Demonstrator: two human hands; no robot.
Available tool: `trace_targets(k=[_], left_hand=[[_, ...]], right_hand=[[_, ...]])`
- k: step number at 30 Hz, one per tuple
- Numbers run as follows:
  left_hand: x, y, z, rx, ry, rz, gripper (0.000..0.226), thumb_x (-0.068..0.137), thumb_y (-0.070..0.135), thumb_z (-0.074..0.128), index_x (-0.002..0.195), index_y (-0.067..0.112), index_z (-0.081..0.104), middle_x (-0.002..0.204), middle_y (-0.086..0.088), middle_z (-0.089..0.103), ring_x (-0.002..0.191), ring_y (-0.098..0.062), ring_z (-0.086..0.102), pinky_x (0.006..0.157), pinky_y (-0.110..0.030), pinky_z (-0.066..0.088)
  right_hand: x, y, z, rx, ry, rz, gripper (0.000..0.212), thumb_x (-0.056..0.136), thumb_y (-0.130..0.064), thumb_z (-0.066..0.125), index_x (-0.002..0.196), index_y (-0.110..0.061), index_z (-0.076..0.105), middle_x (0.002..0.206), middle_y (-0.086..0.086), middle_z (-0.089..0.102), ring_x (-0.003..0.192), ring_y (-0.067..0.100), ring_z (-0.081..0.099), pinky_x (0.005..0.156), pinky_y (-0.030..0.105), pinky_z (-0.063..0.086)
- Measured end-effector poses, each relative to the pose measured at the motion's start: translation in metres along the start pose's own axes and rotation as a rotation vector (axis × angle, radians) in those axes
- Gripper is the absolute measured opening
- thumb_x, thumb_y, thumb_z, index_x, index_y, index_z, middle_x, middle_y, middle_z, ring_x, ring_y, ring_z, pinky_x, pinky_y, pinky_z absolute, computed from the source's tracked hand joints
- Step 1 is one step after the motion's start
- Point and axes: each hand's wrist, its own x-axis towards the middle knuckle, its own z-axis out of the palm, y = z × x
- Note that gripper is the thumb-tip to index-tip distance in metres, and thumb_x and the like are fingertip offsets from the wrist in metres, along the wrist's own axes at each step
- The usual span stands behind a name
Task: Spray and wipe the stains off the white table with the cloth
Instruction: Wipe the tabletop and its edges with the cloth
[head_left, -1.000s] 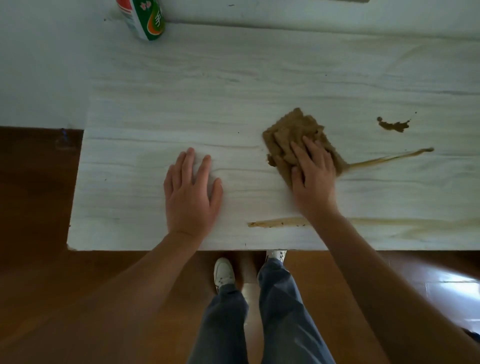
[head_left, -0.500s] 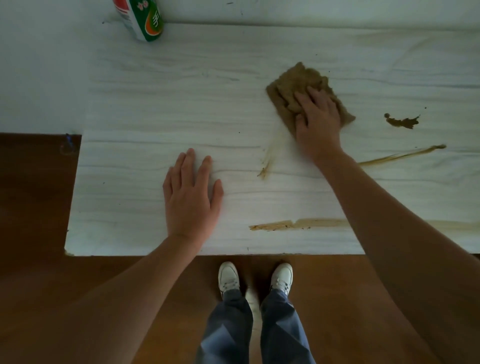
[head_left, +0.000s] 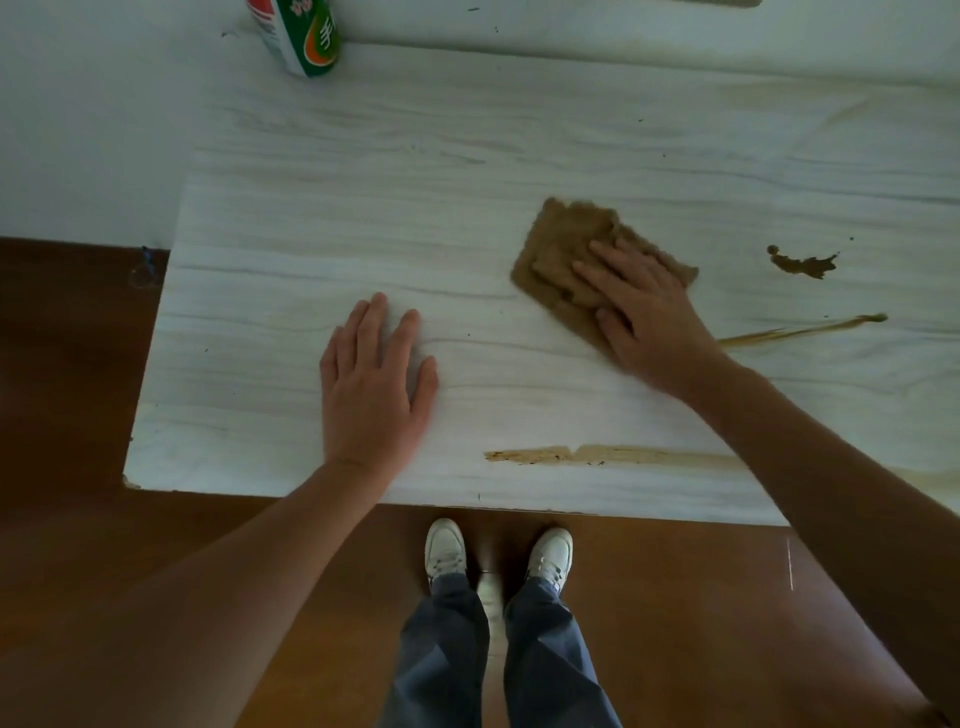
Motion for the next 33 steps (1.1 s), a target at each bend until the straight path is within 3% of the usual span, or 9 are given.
trace_targets(k=[5,9,13,15,18,22,25,29,33], left_hand=[[0.0,0.001,-0.001,0.015,0.019,0.002,0.054,0.105,0.042,0.037,0.152,0.017,0.043,0.164,-0.014,0.031,0.154,-0.031,0.025,0.126,-0.047,0.021],[0.001,0.001,0.001,0.025,0.034,0.005,0.053,0.104,0.042,0.039,0.151,0.017,0.045,0.163,-0.014,0.033,0.153,-0.031,0.026,0.125,-0.047,0.022],[0.001,0.001,0.002,0.021,0.031,0.001,0.054,0.104,0.042,0.04,0.151,0.016,0.045,0.163,-0.014,0.032,0.153,-0.03,0.026,0.125,-0.048,0.023],[0.001,0.002,0.002,0.04,0.029,0.007,0.054,0.104,0.041,0.04,0.151,0.015,0.045,0.163,-0.014,0.032,0.153,-0.031,0.026,0.125,-0.049,0.023],[0.001,0.002,0.003,0.055,0.02,0.013,0.054,0.104,0.041,0.039,0.152,0.015,0.044,0.164,-0.015,0.032,0.154,-0.032,0.025,0.126,-0.048,0.021],[0.0,0.0,0.003,0.055,0.043,0.023,0.054,0.104,0.041,0.039,0.151,0.016,0.045,0.163,-0.016,0.034,0.153,-0.032,0.027,0.125,-0.049,0.022],[0.0,0.0,0.003,0.052,0.05,0.018,0.053,0.104,0.041,0.039,0.151,0.016,0.045,0.163,-0.015,0.034,0.153,-0.031,0.028,0.125,-0.049,0.023],[0.0,0.001,0.003,0.039,0.049,0.01,0.054,0.104,0.042,0.04,0.151,0.017,0.045,0.163,-0.014,0.033,0.154,-0.03,0.027,0.125,-0.047,0.022],[0.0,0.001,0.002,0.024,0.048,-0.002,0.053,0.104,0.042,0.042,0.151,0.017,0.046,0.163,-0.013,0.033,0.154,-0.029,0.026,0.126,-0.046,0.022]], right_hand=[[0.069,-0.033,0.012,0.089,0.178,0.386,0.063,0.085,-0.029,0.043,0.148,-0.019,0.048,0.16,0.009,0.035,0.151,0.032,0.024,0.124,0.045,0.012],[0.033,-0.077,0.035,0.104,0.112,0.053,0.058,0.085,-0.026,0.047,0.141,-0.016,0.055,0.153,0.013,0.045,0.145,0.038,0.034,0.119,0.055,0.024],[-0.037,-0.066,0.029,0.041,-0.122,-0.31,0.054,0.098,-0.029,0.048,0.151,-0.022,0.044,0.161,0.001,0.034,0.153,0.023,0.021,0.124,0.049,0.017],[-0.041,-0.041,0.017,0.003,-0.168,-0.353,0.054,0.1,-0.033,0.045,0.153,-0.024,0.041,0.163,-0.002,0.031,0.154,0.02,0.019,0.124,0.049,0.02],[-0.013,-0.012,0.003,0.007,-0.082,-0.215,0.055,0.096,-0.032,0.046,0.15,-0.021,0.046,0.16,0.002,0.036,0.151,0.025,0.027,0.123,0.048,0.02],[0.043,-0.02,0.002,0.073,0.076,0.124,0.056,0.093,-0.024,0.047,0.149,-0.02,0.047,0.159,0.006,0.037,0.149,0.03,0.026,0.123,0.039,0.011],[0.06,-0.057,0.018,0.087,0.151,0.276,0.059,0.087,-0.022,0.043,0.146,-0.016,0.05,0.158,0.012,0.038,0.148,0.035,0.027,0.124,0.045,0.013],[0.016,-0.094,0.039,0.094,0.066,0.003,0.057,0.089,-0.02,0.047,0.145,-0.017,0.051,0.156,0.01,0.041,0.148,0.034,0.029,0.124,0.049,0.016],[-0.043,-0.068,0.03,0.041,-0.125,-0.273,0.055,0.097,-0.028,0.042,0.151,-0.023,0.043,0.162,-0.001,0.032,0.154,0.021,0.018,0.125,0.051,0.016]])
